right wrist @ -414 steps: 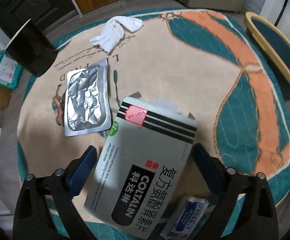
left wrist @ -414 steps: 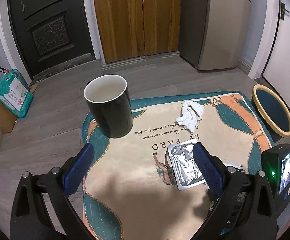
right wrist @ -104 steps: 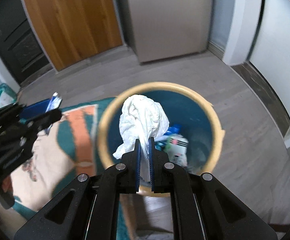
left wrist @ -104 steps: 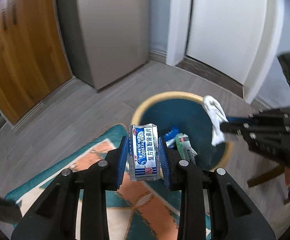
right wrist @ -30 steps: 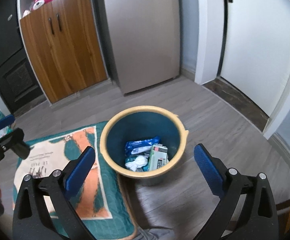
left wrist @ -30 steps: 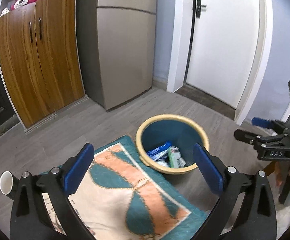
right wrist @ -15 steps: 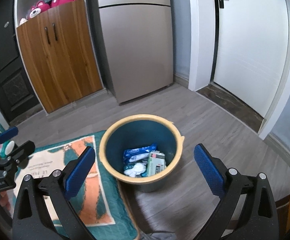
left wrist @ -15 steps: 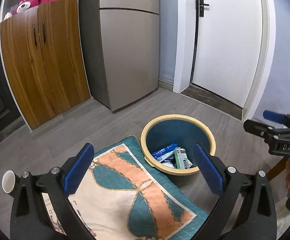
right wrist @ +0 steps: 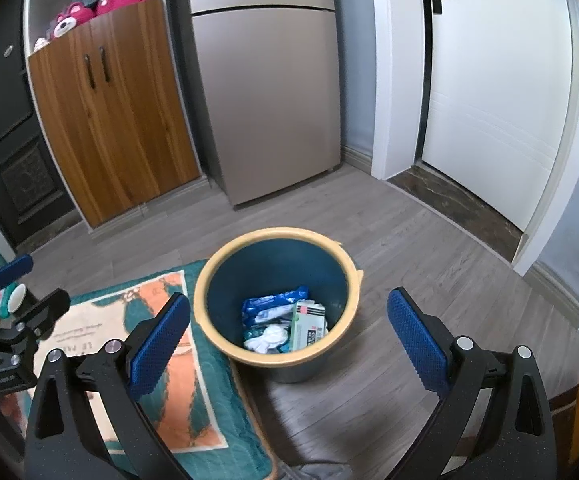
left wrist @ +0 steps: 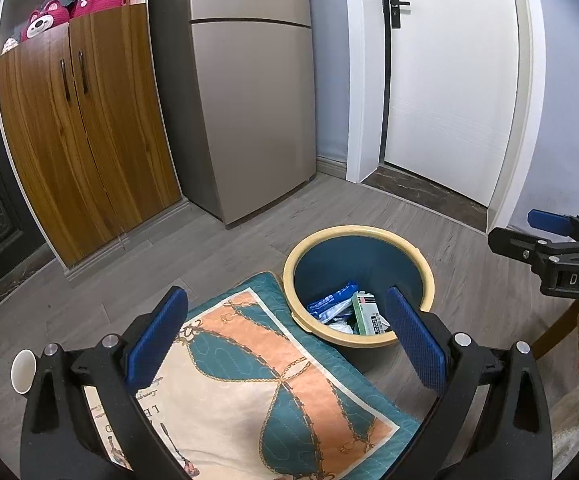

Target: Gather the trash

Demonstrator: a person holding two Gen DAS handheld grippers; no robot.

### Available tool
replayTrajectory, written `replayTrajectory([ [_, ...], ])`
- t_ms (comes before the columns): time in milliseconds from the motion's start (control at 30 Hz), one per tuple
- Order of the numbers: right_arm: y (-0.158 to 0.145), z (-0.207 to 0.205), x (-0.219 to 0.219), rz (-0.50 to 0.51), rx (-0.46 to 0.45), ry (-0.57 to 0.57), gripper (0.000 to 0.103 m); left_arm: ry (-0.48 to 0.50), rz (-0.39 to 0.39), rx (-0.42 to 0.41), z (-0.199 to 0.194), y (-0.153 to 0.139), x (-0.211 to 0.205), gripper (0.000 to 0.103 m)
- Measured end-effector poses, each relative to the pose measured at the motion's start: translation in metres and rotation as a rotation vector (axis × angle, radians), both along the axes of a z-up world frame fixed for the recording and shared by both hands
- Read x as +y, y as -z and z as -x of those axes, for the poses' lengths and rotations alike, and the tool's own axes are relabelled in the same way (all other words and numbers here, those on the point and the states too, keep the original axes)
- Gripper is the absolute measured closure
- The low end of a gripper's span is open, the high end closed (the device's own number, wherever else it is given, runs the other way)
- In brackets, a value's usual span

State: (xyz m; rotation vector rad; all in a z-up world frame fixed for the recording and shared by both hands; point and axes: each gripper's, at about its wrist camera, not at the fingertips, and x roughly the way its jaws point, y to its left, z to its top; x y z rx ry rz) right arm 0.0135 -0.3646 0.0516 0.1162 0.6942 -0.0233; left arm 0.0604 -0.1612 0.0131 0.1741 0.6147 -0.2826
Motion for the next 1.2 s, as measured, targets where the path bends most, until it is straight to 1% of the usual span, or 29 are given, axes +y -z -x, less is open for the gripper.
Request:
replayTrajectory([
  [600, -0.0004, -0.0005, 0.0004, 0.002, 0.002, 0.001, 0.005, 0.006, -0.021, -0.004, 0.0009, -0.0003, 0.0000, 0.006],
  [1200, -0.0016, 0.0005, -0.0043, 0.007, 0.006, 0.004, 0.005, 0.011, -0.024, -0.008, 0.0019, -0.0002, -0.0016, 0.006],
])
